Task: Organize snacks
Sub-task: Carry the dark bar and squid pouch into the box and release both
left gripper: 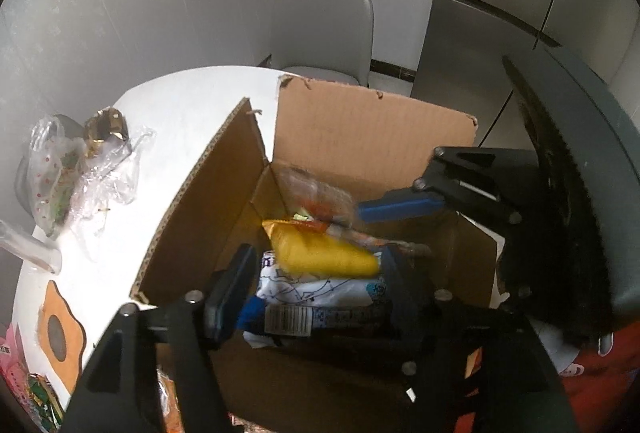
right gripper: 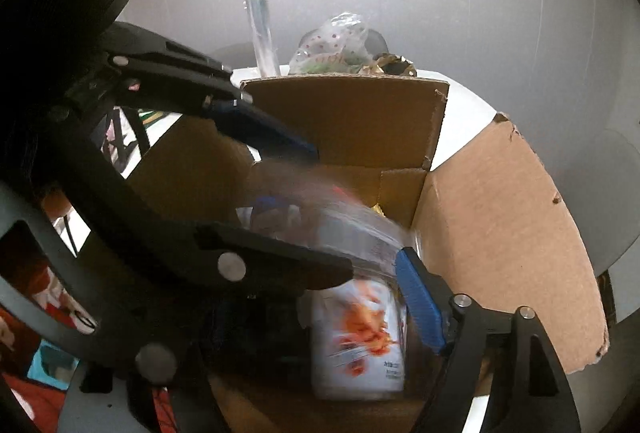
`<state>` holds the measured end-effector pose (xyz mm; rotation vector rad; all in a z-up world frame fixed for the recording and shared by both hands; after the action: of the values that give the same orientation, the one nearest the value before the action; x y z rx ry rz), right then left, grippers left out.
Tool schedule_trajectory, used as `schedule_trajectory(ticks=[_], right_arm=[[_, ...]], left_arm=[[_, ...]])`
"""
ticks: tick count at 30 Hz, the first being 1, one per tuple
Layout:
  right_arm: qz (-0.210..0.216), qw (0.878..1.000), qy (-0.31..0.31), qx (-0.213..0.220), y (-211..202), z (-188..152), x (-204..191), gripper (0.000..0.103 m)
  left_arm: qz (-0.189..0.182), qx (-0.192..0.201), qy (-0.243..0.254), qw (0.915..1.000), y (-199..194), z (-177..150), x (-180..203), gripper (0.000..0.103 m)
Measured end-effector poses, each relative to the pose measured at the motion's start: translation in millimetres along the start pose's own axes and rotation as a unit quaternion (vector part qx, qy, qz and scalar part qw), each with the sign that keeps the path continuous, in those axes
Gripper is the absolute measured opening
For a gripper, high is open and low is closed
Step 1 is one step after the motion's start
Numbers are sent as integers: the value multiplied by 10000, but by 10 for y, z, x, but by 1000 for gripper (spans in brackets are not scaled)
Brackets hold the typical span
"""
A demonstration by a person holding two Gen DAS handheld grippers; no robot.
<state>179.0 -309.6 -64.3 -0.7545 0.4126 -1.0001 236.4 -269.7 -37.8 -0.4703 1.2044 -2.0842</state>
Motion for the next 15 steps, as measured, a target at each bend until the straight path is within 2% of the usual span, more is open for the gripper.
schedule_trajectory(ticks=[7,9,15], right_arm=[[-167,9999,22,-30,-139,-52,-11,79],[-256,9997,20,24,-226,-55,-23,79],[-465,9986,-50,238,-493,28,-135,79]], left_arm=[[30,298,-99,9995,-219,0,-49,71],[75,479,-152,9987,-363,-14,-70,77],[213,970,-390,9943,-831,-140,-203,80]])
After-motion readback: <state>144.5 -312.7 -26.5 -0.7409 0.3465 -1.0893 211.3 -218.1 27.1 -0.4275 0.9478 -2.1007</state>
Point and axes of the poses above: each gripper's, at about its wrist camera, not at the fingertips, and y roughly the way its jaws point, x to its right, z to its top, the point moved 7 cm from there along y, roughly the way its jaws point, and after that the axes turned 3 degrees about -y, right-handed, at the moved point
